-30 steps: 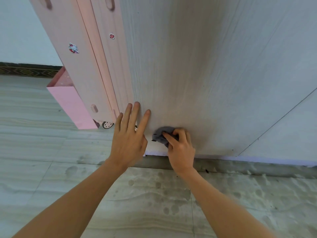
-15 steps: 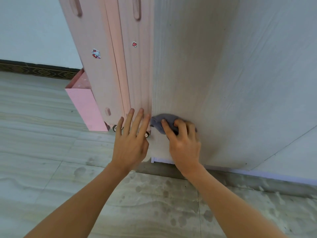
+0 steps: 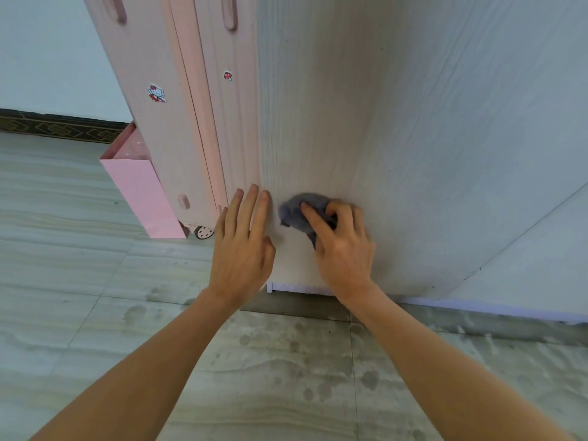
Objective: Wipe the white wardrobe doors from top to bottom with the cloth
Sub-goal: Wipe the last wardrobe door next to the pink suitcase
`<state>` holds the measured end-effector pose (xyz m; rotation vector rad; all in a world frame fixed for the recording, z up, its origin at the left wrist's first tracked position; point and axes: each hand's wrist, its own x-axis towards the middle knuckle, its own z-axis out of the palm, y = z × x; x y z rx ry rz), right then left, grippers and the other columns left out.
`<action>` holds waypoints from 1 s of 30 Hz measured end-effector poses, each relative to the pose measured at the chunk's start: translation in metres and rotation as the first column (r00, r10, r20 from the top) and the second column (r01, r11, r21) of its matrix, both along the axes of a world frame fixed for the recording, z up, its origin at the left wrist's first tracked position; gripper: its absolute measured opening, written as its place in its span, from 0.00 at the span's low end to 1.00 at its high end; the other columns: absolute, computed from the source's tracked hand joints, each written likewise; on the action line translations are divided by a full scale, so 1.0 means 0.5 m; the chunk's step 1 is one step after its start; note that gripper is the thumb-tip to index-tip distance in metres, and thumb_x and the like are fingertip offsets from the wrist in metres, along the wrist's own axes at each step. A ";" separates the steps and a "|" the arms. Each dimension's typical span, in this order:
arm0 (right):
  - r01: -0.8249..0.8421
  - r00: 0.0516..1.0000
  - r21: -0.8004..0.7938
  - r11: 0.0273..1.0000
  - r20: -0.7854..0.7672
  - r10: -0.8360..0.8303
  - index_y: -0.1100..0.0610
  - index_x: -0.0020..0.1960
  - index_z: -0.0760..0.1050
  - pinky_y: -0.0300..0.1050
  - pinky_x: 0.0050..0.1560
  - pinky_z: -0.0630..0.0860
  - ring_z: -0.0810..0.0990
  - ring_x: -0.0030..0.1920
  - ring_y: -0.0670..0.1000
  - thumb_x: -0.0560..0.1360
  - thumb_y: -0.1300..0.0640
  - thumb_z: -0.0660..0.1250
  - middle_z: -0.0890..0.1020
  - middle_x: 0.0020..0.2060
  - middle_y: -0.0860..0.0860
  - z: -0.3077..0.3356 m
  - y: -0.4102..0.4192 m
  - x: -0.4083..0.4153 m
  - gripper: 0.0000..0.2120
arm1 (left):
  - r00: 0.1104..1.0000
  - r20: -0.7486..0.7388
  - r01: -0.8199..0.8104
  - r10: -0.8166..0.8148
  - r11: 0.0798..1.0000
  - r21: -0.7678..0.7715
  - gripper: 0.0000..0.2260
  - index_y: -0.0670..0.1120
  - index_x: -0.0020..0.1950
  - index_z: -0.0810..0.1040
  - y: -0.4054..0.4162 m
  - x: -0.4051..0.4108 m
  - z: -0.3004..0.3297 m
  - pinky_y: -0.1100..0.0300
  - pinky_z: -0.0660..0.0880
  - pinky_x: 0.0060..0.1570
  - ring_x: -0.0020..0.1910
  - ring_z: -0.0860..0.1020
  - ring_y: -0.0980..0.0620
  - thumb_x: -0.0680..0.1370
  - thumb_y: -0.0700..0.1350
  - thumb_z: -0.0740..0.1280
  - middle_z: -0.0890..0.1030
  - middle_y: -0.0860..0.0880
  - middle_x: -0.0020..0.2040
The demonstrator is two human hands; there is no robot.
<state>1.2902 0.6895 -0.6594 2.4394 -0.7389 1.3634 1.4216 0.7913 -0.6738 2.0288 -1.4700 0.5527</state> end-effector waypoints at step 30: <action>-0.060 0.386 -0.124 0.990 -0.918 -0.092 0.60 0.31 0.81 0.51 0.40 0.61 0.67 0.45 0.58 0.51 0.60 0.80 0.80 0.41 0.55 -0.237 -0.240 -0.441 0.11 | 0.915 0.279 0.209 -0.293 0.933 0.294 0.29 0.46 0.74 0.61 -0.067 -0.178 -0.183 0.37 0.55 0.69 0.73 0.57 0.40 0.72 0.43 0.56 0.58 0.43 0.74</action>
